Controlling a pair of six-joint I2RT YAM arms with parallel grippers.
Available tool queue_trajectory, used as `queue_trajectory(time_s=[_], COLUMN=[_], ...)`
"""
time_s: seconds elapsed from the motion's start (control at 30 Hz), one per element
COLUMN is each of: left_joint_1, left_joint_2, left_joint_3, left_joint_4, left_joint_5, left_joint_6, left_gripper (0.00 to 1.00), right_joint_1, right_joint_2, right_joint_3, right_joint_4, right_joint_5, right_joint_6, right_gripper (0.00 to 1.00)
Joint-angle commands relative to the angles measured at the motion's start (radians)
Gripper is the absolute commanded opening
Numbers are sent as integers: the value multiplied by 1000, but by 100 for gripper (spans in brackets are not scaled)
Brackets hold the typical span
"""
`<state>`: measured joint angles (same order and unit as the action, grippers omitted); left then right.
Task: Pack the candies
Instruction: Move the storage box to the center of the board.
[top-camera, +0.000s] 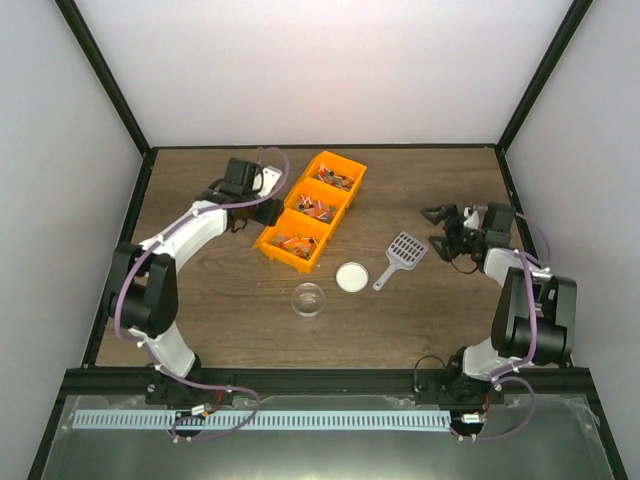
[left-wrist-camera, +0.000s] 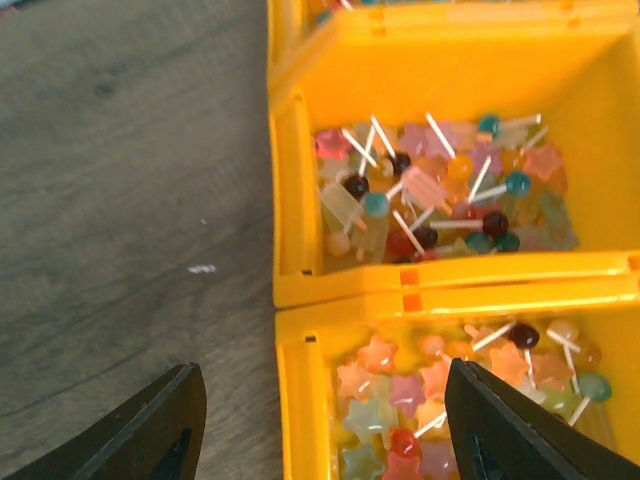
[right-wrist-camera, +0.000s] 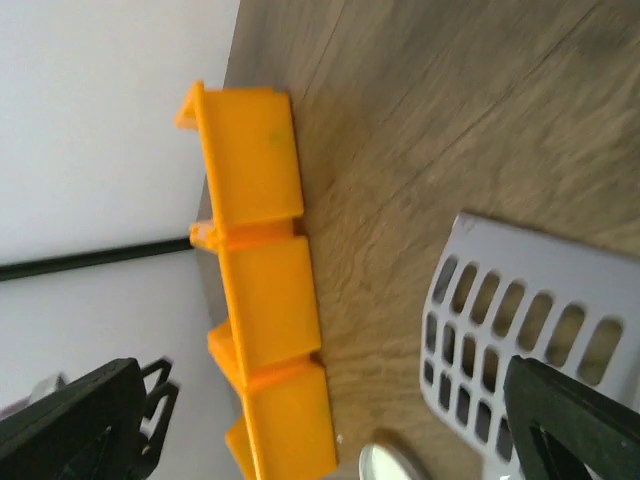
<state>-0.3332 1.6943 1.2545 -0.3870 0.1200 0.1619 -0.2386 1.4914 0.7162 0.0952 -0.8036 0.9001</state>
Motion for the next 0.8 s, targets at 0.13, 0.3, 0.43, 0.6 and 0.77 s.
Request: queue_trajectory(time_s=[0.13, 0.3, 0.43, 0.6, 0.77], left_joint_1=[-7, -13, -21, -30, -36], left_joint_2=[120, 161, 201, 245, 277], left_joint_3=[75, 45, 41, 54, 53], left_joint_4=[-131, -131, -137, -148, -147], left_joint_5=[47, -29, -42, -55, -117], left_joint_6=[66, 53, 35, 6, -37], left_gripper=[59, 57, 51, 43, 37], right_joint_1=[14, 14, 13, 14, 14], right_joint_2=[-79, -84, -112, -135, -155], right_joint_3=[103, 152, 157, 180, 167], right_joint_4=[-84, -142, -150, -242, -284], right_joint_5=[-57, -52, -39, 15, 42], right_joint_6=[-27, -23, 4, -47, -72], right_gripper=[100, 100, 100, 97, 92])
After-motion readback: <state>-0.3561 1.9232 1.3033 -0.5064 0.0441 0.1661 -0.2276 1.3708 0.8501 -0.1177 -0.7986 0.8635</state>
